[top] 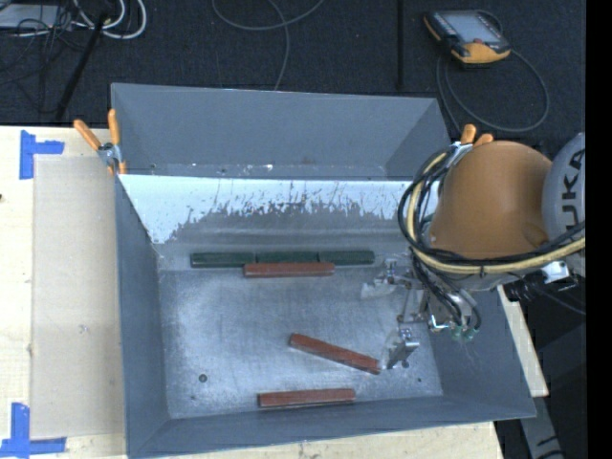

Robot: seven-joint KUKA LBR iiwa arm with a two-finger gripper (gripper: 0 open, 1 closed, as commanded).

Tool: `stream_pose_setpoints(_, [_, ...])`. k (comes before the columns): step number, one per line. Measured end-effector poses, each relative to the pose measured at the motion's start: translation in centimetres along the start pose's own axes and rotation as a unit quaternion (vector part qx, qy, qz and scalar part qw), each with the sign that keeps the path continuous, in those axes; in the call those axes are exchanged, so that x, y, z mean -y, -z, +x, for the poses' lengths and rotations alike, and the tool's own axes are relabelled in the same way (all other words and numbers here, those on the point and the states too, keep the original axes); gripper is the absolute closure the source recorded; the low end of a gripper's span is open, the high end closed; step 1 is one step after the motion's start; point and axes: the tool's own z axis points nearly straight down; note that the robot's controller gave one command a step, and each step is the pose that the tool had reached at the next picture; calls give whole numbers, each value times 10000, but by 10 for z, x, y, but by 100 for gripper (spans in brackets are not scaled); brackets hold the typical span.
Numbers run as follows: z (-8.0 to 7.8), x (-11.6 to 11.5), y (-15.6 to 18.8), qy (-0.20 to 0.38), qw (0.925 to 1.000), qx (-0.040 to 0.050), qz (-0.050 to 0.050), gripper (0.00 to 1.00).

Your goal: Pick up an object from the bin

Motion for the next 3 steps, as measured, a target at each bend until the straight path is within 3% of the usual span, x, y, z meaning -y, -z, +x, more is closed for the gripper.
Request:
stream_pose_setpoints(1, [-2,0,4,0,10000,43,1,0])
stream_pose_setpoints(2, [-5,-1,-63,-416,9991,61,-5,0])
stream_pose_setpoints(3, [-4,-2,-114,-498,9988,21,0,0])
